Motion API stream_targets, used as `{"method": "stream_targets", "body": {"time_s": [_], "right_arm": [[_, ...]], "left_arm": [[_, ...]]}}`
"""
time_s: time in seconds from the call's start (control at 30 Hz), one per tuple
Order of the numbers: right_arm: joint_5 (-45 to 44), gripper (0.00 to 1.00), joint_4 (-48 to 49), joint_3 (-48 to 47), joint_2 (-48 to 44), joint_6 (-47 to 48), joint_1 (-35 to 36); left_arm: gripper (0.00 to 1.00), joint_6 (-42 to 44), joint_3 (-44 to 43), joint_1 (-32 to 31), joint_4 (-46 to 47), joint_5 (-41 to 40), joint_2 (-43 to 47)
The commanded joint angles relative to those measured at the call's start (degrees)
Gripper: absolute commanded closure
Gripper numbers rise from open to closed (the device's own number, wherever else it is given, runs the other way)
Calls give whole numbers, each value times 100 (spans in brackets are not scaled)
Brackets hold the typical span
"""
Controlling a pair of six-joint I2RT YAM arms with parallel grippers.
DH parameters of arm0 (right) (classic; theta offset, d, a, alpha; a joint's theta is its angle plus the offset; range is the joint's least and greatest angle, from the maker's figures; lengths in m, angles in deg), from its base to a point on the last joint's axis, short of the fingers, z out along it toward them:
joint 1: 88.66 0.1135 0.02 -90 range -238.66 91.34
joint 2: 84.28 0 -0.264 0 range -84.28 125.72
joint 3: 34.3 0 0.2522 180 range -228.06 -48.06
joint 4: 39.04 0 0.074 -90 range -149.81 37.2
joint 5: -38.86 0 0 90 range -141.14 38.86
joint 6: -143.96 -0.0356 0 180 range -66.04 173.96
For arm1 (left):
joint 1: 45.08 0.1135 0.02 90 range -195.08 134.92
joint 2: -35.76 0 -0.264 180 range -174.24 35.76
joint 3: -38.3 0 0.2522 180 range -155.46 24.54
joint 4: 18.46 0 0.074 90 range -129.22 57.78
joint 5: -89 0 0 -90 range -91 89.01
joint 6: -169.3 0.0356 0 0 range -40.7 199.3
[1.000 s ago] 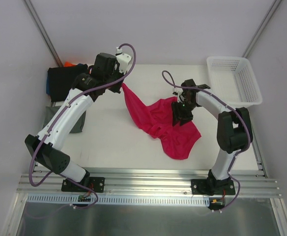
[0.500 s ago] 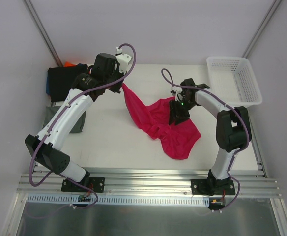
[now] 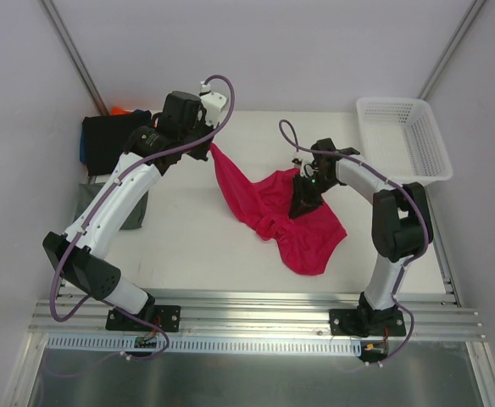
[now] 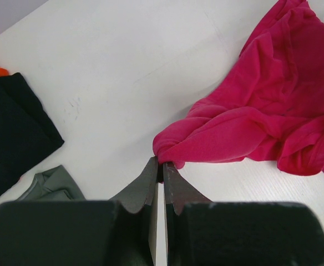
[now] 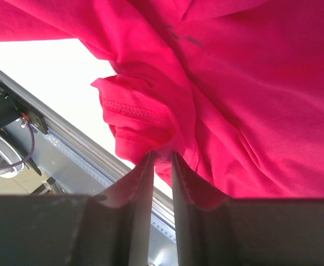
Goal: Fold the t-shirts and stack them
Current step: Flatten the tshirt out
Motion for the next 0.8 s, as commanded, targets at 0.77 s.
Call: {"method": "stream_targets", "body": {"time_s": [0.77], "right_arm": [[-1374, 99, -633, -1792, -943, 429, -487]], "left_arm": [[100, 291, -265, 138, 219, -413, -80]]}}
